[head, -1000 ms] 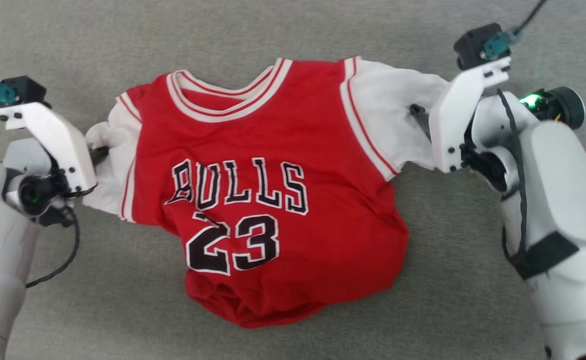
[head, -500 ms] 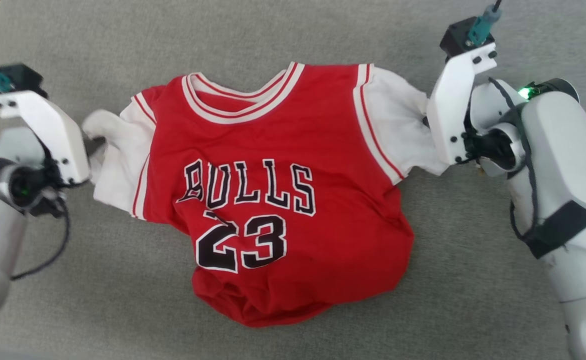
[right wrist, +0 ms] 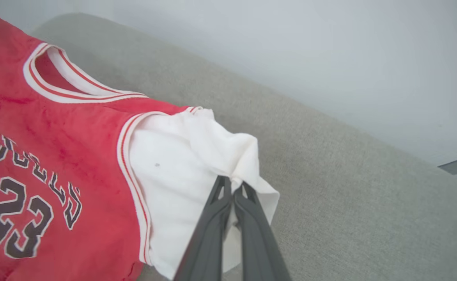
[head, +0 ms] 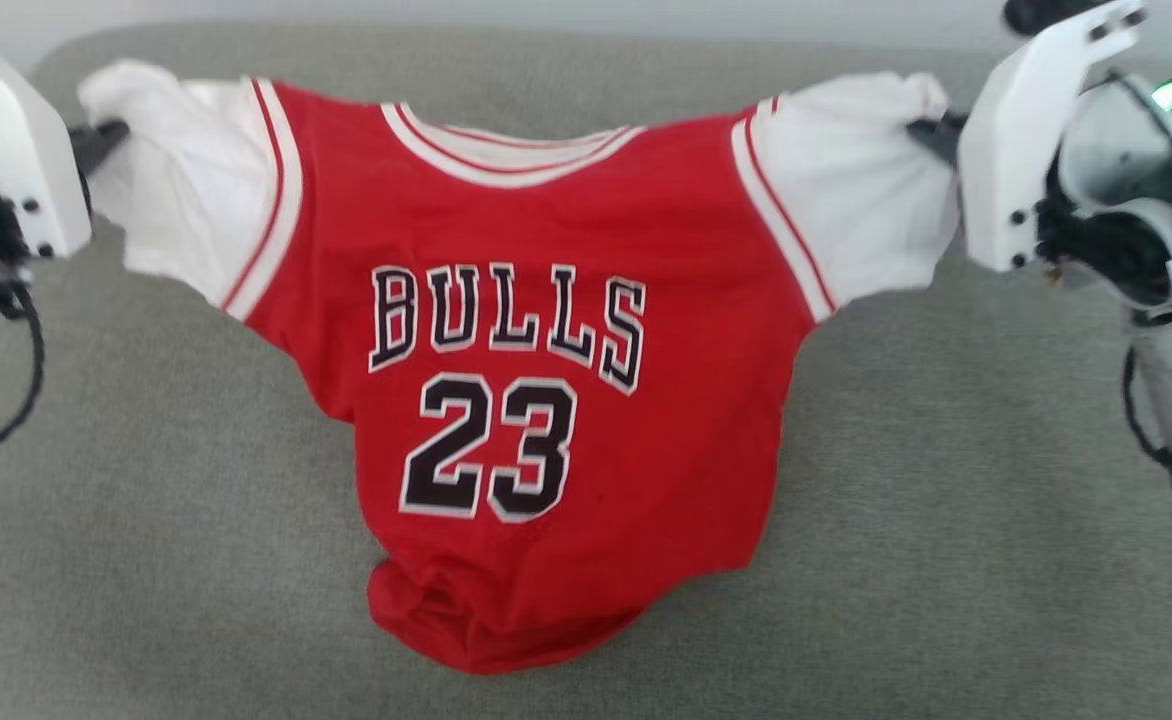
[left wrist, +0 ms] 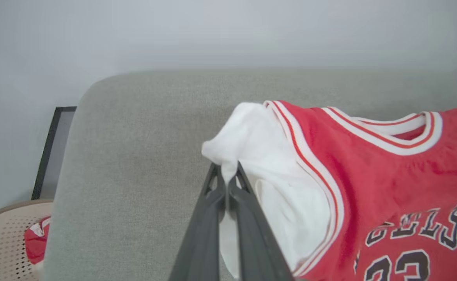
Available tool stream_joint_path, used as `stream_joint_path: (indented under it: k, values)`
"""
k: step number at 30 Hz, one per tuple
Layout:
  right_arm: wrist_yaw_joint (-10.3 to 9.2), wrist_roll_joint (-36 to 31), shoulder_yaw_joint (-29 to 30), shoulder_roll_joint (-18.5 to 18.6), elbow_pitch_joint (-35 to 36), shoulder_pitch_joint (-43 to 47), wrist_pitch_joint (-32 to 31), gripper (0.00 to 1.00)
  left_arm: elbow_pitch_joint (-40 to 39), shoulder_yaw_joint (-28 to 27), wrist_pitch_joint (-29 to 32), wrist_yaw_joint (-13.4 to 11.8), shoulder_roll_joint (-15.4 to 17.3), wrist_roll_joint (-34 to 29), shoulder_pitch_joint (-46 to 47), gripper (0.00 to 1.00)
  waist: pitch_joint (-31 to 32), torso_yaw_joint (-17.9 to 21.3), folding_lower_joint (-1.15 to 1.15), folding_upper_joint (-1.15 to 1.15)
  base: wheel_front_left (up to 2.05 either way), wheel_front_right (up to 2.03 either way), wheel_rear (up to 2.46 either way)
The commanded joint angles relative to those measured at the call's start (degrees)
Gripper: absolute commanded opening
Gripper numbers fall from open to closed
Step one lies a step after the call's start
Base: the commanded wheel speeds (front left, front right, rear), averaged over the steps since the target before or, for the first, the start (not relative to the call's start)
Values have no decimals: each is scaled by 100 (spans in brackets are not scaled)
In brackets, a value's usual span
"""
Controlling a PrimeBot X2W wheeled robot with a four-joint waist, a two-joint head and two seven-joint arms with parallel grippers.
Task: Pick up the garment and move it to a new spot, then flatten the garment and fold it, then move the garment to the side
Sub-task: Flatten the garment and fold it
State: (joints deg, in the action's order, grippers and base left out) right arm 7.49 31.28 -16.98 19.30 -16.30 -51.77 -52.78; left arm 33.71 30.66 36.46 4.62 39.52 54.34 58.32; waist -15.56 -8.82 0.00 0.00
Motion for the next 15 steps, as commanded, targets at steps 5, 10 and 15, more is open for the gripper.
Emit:
stream_joint_path:
  k: [5,10,15]
  values:
    - [1,167,202,78,510,-89,211,0,-757,-97,269,-325,252,-20,221,0,433,195,0,0,0,0,0]
    - [1,294,270,120,841,-270,264,0,-1320,-185,514,-593,442,-5,349,0,635,287,0,0,0,0,0]
    - [1,311,297,168,1055,-501,316,0,-1744,-251,663,-771,560,-45,495,0,752,357,0,0,0,0,0]
